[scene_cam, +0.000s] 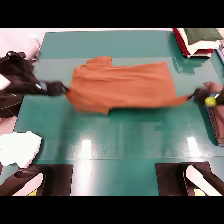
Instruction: Fold the shirts.
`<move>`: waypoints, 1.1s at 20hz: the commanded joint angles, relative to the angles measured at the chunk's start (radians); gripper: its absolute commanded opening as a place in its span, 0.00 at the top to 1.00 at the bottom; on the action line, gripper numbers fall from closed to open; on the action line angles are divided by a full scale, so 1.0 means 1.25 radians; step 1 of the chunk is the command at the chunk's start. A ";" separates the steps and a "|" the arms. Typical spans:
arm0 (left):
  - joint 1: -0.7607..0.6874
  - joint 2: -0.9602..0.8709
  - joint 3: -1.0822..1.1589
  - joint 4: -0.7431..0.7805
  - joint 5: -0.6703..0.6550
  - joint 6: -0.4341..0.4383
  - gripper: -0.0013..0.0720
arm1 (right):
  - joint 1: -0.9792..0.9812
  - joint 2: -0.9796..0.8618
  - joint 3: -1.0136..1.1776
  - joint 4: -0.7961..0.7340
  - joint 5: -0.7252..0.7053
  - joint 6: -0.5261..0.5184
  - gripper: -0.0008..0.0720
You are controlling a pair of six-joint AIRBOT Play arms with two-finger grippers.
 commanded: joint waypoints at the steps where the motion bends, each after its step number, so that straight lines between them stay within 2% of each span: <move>1: 0.001 0.107 0.282 0.060 -0.009 -0.022 0.94 | 0.045 0.102 0.284 0.000 0.020 -0.002 0.97; 4: 0.001 0.122 0.584 0.128 -0.013 -0.033 0.95 | 0.045 0.150 0.524 -0.047 0.022 0.012 0.97; 7: 0.001 0.122 0.774 0.159 0.034 -0.032 0.95 | 0.045 0.164 0.714 -0.140 0.050 0.050 0.97; 9: 0.001 0.122 0.818 0.188 0.077 -0.035 0.95 | 0.045 0.141 0.818 -0.198 0.117 0.076 0.97; 12: 0.001 0.110 0.790 0.233 0.062 -0.073 0.95 | 0.045 0.080 0.914 -0.214 0.230 0.079 0.97; 15: 0.001 0.065 0.681 0.226 0.015 -0.077 0.95 | 0.045 0.025 0.846 -0.205 0.258 0.097 0.97; 20: 0.001 -0.126 0.533 0.202 -0.173 -0.093 0.94 | 0.087 -0.117 0.628 -0.220 0.266 0.094 0.97; 22: 0.001 -0.209 0.465 0.193 -0.176 -0.093 0.94 | 0.131 -0.198 0.543 -0.244 0.265 0.090 0.97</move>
